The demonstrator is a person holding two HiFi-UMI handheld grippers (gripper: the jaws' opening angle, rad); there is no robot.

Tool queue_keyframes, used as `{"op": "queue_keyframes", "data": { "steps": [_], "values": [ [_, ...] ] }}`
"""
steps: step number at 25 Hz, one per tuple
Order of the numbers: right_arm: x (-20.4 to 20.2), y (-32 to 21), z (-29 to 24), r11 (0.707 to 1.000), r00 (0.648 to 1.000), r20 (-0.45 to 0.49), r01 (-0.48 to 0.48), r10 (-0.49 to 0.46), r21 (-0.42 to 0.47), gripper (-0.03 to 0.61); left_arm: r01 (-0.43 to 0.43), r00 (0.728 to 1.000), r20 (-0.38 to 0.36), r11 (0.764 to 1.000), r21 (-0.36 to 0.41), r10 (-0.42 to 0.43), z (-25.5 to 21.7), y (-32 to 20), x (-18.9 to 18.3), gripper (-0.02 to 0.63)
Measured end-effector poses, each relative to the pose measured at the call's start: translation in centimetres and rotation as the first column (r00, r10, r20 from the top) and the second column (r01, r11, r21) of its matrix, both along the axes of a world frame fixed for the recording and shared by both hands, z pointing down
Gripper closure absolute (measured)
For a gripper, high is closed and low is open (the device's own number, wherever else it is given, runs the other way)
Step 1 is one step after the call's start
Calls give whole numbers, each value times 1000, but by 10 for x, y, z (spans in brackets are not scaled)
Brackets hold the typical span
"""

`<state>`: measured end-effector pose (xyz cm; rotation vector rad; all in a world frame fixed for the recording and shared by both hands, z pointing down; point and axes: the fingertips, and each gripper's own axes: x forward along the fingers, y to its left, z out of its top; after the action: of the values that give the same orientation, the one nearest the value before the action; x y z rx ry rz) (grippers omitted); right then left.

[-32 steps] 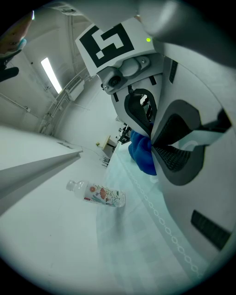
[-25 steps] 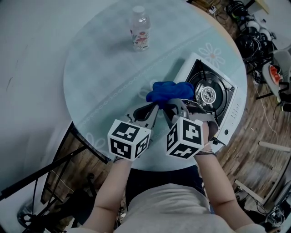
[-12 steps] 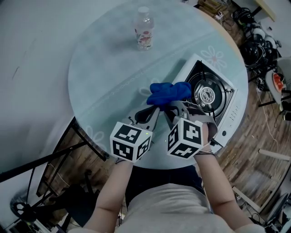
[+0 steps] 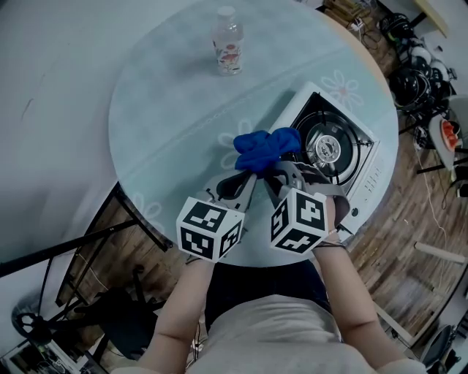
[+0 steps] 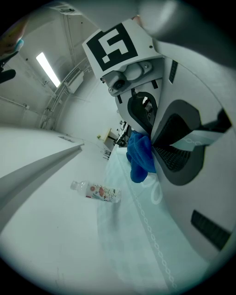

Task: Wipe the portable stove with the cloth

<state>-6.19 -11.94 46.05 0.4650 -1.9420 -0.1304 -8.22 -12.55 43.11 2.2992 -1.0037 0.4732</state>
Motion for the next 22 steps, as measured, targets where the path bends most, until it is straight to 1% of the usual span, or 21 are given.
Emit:
{"op": "queue_keyframes", "data": {
  "steps": [10,22],
  "values": [
    [13,10,0,999,999,1,40,-40,-6,523,28,1000,-2,999,-22,-28,3,20,15,591],
    [34,24,1,998,998,2,64,-64,-24,523,41,999,-10,999,-7,-42,-8,35,35,591]
  ]
}}
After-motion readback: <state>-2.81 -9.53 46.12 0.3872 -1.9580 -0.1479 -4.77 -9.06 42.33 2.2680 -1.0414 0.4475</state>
